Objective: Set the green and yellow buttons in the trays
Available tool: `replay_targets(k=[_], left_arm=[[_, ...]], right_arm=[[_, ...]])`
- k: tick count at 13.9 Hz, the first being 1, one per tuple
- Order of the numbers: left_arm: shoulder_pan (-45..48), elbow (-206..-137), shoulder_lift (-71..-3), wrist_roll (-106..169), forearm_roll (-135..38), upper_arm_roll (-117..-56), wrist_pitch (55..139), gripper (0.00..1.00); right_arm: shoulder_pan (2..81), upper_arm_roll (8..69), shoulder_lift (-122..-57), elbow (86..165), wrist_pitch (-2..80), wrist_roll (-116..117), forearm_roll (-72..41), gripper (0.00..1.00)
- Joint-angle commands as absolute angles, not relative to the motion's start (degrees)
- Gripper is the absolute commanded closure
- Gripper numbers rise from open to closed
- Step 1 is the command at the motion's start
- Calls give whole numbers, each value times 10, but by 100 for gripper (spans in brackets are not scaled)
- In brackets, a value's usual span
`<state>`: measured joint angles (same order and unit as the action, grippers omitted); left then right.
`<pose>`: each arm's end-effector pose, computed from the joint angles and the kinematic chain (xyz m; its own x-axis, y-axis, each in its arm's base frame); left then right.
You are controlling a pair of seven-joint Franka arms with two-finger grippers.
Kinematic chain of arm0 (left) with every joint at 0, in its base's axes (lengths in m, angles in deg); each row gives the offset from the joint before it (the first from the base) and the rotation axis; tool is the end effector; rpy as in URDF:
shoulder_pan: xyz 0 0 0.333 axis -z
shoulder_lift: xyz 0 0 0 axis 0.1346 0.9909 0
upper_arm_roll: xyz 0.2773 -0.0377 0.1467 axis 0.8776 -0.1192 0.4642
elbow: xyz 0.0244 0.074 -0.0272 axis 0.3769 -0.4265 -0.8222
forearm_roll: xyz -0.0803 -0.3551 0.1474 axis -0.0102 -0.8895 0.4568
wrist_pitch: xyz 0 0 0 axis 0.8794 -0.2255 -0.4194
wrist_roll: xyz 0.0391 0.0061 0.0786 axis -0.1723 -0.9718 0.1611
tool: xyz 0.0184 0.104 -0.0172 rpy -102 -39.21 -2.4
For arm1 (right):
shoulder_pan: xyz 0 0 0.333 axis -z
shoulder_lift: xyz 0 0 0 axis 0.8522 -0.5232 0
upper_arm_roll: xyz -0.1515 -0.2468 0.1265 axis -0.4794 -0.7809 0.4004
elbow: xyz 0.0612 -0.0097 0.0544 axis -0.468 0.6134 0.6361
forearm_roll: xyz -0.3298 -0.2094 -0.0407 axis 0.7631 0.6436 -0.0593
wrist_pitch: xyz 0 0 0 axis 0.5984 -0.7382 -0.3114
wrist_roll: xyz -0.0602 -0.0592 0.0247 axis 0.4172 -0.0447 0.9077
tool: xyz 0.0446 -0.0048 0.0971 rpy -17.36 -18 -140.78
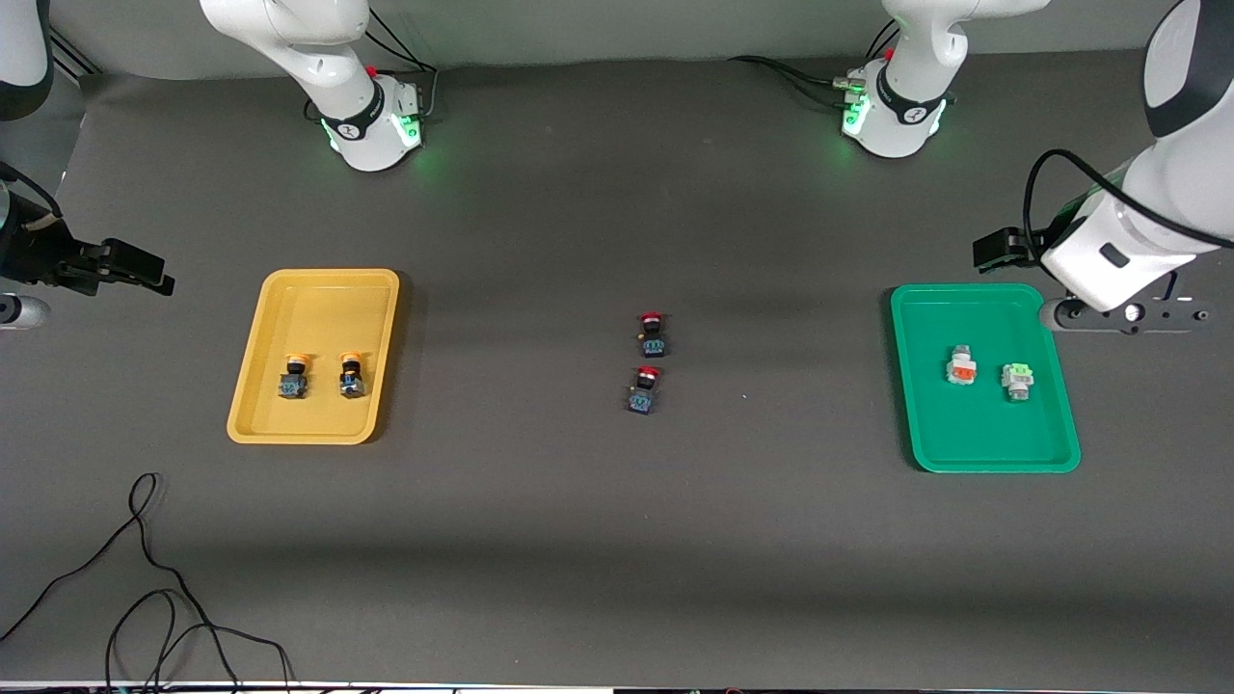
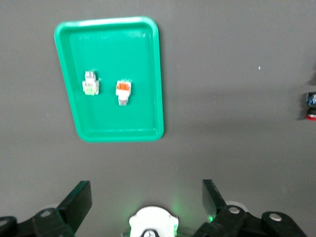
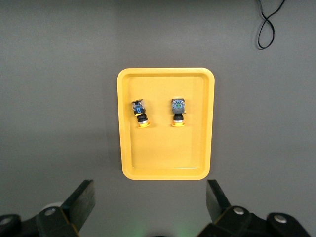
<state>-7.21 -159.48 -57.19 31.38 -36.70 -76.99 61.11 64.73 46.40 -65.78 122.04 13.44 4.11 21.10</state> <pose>0.5566 -0.0820 0.5832 0.9800 -0.0438 -0.1939 -0.0556 -0.9969 -0.0557 0.5460 -0.0359 0.5877 0.9955 -0.0451 -0.0830 -0.0458 -0.9989 -0.0069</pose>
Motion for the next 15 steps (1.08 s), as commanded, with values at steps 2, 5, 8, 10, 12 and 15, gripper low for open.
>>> replay_targets(k=[2, 5, 8, 10, 12, 15], left_arm=[[-55, -1731, -669, 291, -378, -748, 702, 0], [-2, -1717, -662, 264, -375, -683, 704, 0], [-7, -1670, -631, 248, -374, -681, 699, 0], [-7, -1652, -615, 248, -375, -681, 697, 0], [-7, -1651, -610, 247, -375, -681, 689, 0], [-7, -1651, -609, 248, -375, -681, 685, 0]], right_arm=[[650, 470, -646, 1226, 129, 54, 220, 0], [650, 470, -648, 1223, 129, 52, 221, 0], [650, 470, -653, 1220, 129, 55, 221, 0], [650, 471, -652, 1219, 129, 55, 221, 0], [650, 472, -653, 1219, 128, 57, 221, 0], [650, 471, -653, 1219, 128, 57, 221, 0]])
